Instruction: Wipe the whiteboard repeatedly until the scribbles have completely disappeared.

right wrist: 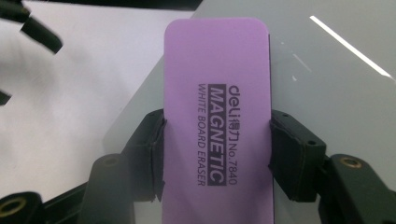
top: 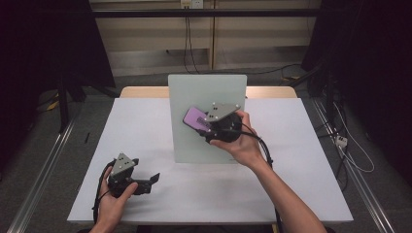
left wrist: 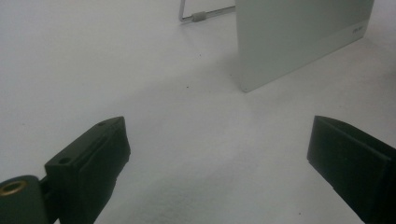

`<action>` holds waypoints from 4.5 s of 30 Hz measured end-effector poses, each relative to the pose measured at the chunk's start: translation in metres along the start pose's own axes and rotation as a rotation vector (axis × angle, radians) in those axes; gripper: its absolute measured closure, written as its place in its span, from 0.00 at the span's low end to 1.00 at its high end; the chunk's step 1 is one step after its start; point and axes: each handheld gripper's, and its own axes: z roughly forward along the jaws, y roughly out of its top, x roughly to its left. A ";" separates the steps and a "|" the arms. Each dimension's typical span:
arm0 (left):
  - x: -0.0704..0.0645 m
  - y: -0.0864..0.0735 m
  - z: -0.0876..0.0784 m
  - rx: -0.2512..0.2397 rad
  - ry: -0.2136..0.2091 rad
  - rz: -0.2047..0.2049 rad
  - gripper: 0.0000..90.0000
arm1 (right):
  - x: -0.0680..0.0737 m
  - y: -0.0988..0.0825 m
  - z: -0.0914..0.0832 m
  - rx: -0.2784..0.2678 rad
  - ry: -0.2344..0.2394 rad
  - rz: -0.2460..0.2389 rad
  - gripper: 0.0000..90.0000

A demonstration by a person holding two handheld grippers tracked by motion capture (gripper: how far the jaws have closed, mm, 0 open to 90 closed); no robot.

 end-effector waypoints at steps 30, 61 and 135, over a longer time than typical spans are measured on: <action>-0.001 0.000 0.002 0.011 0.003 0.011 0.06 | 0.019 -0.030 0.006 0.032 0.008 -0.017 0.46; -0.001 0.000 0.000 0.003 -0.004 0.005 0.06 | 0.031 -0.045 0.009 0.075 0.018 -0.016 0.46; -0.001 0.001 0.002 0.006 -0.005 0.012 0.06 | -0.010 -0.028 -0.028 -0.054 -0.137 0.096 0.46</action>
